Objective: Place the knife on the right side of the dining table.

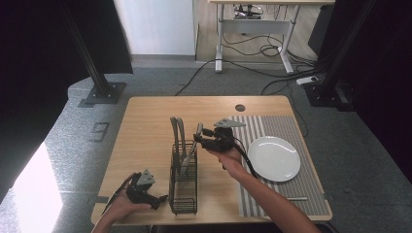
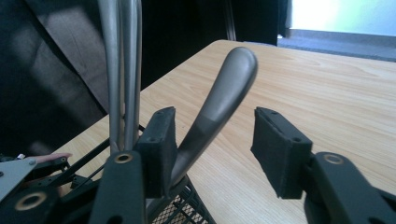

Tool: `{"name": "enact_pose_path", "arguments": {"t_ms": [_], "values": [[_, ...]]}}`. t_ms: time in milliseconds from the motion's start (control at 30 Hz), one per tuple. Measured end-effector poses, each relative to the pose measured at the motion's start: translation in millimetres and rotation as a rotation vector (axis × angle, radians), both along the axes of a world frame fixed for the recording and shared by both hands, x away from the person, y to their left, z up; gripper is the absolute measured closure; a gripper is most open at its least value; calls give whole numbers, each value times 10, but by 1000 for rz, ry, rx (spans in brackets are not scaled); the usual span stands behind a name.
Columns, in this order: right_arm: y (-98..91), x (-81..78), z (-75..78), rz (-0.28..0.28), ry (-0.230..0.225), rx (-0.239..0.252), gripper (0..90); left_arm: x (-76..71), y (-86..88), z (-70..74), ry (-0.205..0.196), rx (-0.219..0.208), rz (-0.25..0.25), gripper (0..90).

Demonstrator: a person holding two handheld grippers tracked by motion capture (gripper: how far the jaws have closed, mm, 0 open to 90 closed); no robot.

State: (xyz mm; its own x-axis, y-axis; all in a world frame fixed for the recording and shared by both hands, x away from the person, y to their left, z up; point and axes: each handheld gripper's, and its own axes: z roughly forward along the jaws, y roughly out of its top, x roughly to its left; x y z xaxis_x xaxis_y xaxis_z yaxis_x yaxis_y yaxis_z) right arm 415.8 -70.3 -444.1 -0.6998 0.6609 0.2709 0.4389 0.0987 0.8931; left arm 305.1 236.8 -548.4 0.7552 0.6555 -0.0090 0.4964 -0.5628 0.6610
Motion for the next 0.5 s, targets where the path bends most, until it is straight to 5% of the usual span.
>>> {"name": "enact_pose_path", "arguments": {"t_ms": [200, 400, 500], "values": [[33, 77, -38, 66, 37, 43, 674, 0, 0, 0, 0, 0, 0, 0], [-16, 149, -55, 99, 107, 116, 716, 0, 0, 0, 0, 0, 0, 0], [-45, 165, -51, 122, 107, 148, 736, -4, 1, 0, 0, 0, -1, 0]]}}
